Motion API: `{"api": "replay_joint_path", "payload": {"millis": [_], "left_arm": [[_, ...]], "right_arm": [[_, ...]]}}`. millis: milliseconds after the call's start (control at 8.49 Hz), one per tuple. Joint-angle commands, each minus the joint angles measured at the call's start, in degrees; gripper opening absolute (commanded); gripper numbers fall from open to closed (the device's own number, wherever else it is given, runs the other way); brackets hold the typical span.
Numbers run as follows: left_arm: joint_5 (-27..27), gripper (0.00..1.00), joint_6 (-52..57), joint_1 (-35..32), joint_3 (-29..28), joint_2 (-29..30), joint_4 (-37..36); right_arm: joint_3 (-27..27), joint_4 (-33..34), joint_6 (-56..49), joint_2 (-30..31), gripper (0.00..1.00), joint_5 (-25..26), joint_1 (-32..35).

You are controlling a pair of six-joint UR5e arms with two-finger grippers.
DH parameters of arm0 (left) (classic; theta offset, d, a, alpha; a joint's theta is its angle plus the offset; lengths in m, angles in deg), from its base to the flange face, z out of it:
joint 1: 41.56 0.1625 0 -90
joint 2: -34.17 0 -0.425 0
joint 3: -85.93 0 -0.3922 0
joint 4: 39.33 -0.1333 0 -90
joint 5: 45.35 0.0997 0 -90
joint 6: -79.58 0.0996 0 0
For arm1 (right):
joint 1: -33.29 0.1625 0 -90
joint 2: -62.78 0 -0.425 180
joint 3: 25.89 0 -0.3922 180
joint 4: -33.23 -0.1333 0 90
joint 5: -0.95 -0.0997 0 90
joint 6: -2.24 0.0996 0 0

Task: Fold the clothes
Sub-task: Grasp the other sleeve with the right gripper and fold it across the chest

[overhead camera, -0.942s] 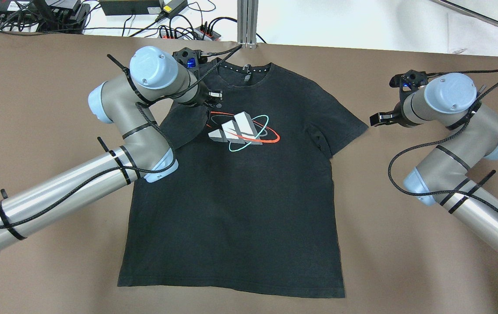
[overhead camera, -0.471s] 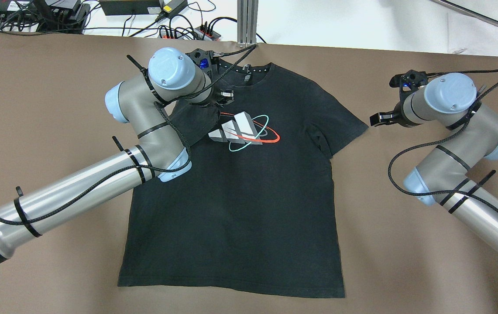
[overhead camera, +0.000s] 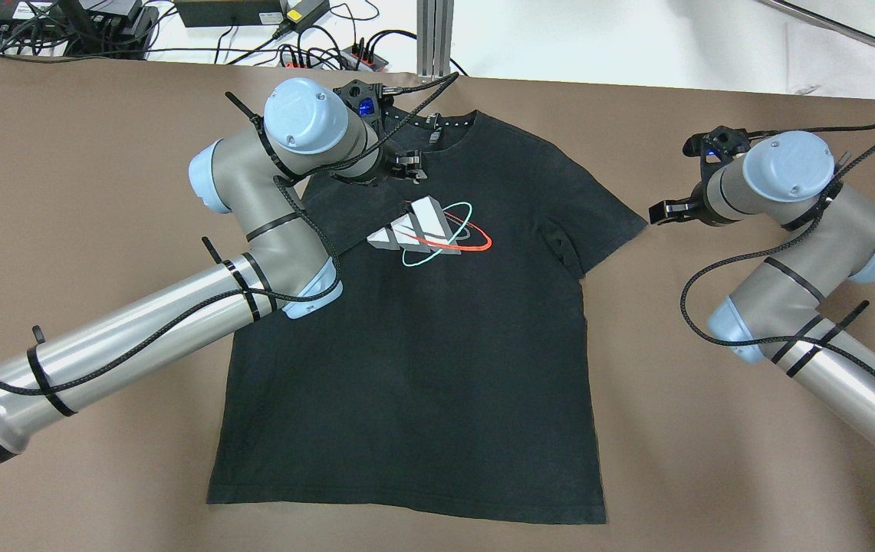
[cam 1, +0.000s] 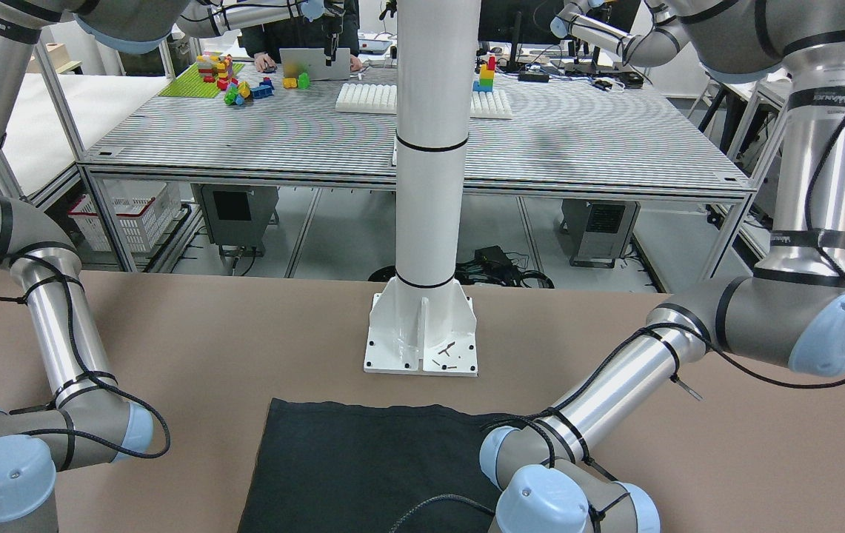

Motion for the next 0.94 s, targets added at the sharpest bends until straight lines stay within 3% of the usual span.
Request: {"api": "replay_joint_path", "payload": {"millis": [0,235,589,824], "left_arm": [[-0.08,0.95,0.09,0.07,0.19,-0.02,0.13],[0.0,0.95,0.18,0.07,0.19,-0.28,0.22],[0.0,0.95,0.27,0.07,0.19,-0.45,0.22],[0.18,0.95,0.36,0.07,0.1,-0.46,0.22]], "right_arm": [[-2.39,-5.5,6.95,-0.08,0.93,0.0,-0.35],[-5.91,-11.5,13.74,-1.04,0.91,0.44,-2.36],[-8.73,-11.51,13.86,-3.42,0.86,3.17,-4.22],[-8.82,-11.6,13.51,-3.34,0.62,3.25,-4.22]]}}
